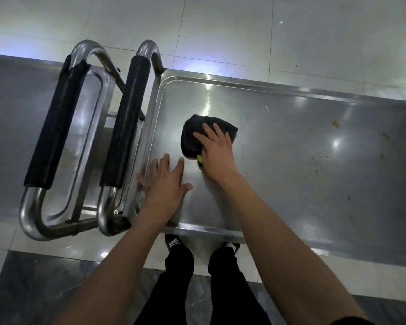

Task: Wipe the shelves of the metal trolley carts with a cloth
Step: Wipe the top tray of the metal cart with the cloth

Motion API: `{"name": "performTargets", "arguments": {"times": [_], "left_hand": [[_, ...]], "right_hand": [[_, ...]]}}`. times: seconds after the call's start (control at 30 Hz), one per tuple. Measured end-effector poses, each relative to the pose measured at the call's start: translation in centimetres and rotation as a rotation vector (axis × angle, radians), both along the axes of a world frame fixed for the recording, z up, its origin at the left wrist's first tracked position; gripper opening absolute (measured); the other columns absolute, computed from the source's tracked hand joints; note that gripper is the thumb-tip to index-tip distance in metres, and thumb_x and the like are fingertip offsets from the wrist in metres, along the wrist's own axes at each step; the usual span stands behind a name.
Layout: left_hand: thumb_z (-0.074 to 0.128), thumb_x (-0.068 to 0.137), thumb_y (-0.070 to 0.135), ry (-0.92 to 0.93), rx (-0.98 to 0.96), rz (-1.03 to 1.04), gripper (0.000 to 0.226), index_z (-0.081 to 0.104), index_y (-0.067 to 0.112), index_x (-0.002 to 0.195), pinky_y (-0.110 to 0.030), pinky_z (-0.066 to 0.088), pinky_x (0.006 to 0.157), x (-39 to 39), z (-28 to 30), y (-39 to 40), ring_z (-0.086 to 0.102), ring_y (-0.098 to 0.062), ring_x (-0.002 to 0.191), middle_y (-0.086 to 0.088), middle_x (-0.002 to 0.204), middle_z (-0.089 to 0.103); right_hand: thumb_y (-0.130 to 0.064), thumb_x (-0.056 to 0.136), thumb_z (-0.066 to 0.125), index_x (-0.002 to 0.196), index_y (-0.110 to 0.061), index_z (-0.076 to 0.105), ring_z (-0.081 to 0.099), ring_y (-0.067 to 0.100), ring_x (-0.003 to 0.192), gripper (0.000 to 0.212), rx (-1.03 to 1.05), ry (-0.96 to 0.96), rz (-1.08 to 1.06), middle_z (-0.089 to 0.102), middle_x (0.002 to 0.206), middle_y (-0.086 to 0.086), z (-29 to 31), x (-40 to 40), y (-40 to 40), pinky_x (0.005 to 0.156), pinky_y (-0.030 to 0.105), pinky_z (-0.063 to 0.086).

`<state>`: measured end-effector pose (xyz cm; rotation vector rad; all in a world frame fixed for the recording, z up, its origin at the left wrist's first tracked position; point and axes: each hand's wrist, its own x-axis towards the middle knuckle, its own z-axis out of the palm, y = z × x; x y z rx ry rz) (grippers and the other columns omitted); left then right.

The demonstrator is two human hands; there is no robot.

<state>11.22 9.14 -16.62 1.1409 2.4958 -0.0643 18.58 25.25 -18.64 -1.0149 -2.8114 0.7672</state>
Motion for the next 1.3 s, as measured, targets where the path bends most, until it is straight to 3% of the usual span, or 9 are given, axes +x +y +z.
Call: {"name": "performTargets", "arguments": {"times": [0.33,0.57,0.67,0.73,0.87,1.13,1.3], "left_hand": [[0.064,0.087,0.057,-0.039,-0.019,0.038,0.069,0.028,0.042,0.145,-0.078,0.020,0.107,0.4,1.1,1.7,0.015,-0.038,0.147,-0.007,0.159,0.018],[0.064,0.089,0.051,-0.023,-0.050,0.063,0.067,0.031,0.038,0.146,-0.079,0.020,0.107,1.5,1.7,2.2,0.016,-0.036,0.147,-0.007,0.159,0.020],[0.063,0.091,0.045,0.050,-0.059,0.034,0.053,0.043,0.033,0.139,-0.073,0.031,0.105,2.6,2.5,2.3,0.028,-0.036,0.139,-0.009,0.148,0.033],[0.062,0.090,0.035,0.166,-0.042,-0.057,0.036,0.057,0.030,0.126,-0.061,0.043,0.098,4.0,3.1,2.0,0.041,-0.033,0.128,-0.007,0.137,0.047],[0.064,0.087,0.026,0.194,0.007,-0.146,0.021,0.071,0.028,0.107,-0.047,0.039,0.092,6.8,2.6,0.2,0.049,-0.027,0.119,0.000,0.125,0.061],[0.056,0.088,0.047,0.234,0.057,-0.250,0.032,0.057,0.030,0.116,-0.058,0.035,0.097,6.8,1.4,-2.3,0.035,-0.032,0.131,0.002,0.129,0.052],[0.051,0.092,0.042,0.228,0.186,-0.230,0.027,0.057,0.030,0.116,-0.053,0.034,0.097,5.9,1.5,-4.8,0.040,-0.026,0.131,0.006,0.130,0.055]], "right_hand": [[-0.012,0.099,0.048,0.146,-0.023,0.049,0.014,0.028,0.153,0.048,-0.012,-0.041,-0.221,0.027,0.164,0.003,0.1,15.6,6.9,0.123,0.050,0.006],[-0.013,0.101,0.047,0.147,-0.023,0.048,0.013,0.029,0.153,0.047,-0.010,-0.083,-0.310,0.024,0.164,0.004,0.3,21.9,9.7,0.123,0.052,0.007],[-0.013,0.101,0.049,0.149,-0.023,0.045,0.010,0.030,0.153,0.049,-0.002,-0.112,-0.308,0.021,0.165,0.005,0.5,21.8,9.4,0.124,0.053,0.006],[-0.013,0.101,0.049,0.149,-0.024,0.044,0.010,0.030,0.153,0.049,0.002,-0.119,-0.315,0.021,0.165,0.005,0.5,21.5,8.9,0.123,0.054,0.006],[-0.012,0.100,0.049,0.149,-0.023,0.045,0.012,0.032,0.153,0.049,0.015,-0.105,-0.289,0.023,0.165,0.006,0.5,20.5,6.8,0.123,0.056,0.007],[-0.014,0.097,0.055,0.150,-0.024,0.043,0.009,0.030,0.154,0.055,0.029,-0.112,-0.160,0.020,0.166,0.003,0.4,14.6,1.2,0.123,0.054,0.005],[-0.014,0.096,0.055,0.149,-0.026,0.044,0.007,0.028,0.154,0.055,0.020,-0.079,-0.084,0.021,0.166,0.000,0.5,9.9,-2.2,0.123,0.052,0.004]]}}
